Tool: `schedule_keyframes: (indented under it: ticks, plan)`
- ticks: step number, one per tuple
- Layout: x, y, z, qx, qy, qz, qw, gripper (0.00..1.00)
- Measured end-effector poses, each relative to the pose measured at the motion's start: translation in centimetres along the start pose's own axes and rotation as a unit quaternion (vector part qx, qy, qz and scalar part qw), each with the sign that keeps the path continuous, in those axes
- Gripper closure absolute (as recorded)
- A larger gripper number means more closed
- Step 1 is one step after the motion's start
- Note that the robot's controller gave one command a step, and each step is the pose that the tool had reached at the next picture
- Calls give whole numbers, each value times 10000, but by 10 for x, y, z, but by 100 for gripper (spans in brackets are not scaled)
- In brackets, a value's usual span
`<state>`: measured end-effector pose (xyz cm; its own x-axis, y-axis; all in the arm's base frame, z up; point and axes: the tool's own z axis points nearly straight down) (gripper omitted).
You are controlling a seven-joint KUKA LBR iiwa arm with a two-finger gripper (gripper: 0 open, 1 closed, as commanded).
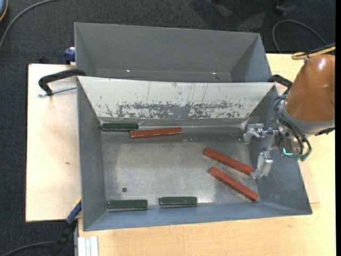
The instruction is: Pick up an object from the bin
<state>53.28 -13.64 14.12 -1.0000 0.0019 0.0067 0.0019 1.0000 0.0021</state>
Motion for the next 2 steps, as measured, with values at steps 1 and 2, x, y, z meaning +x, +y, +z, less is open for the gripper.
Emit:
schedule_keyframes:
  ticks: [1, 2]
  plan:
    - [9, -11, 75, -1, -7, 14, 10000, 0]
    - [7, -10, 70, 8, -41, 0, 10000, 100]
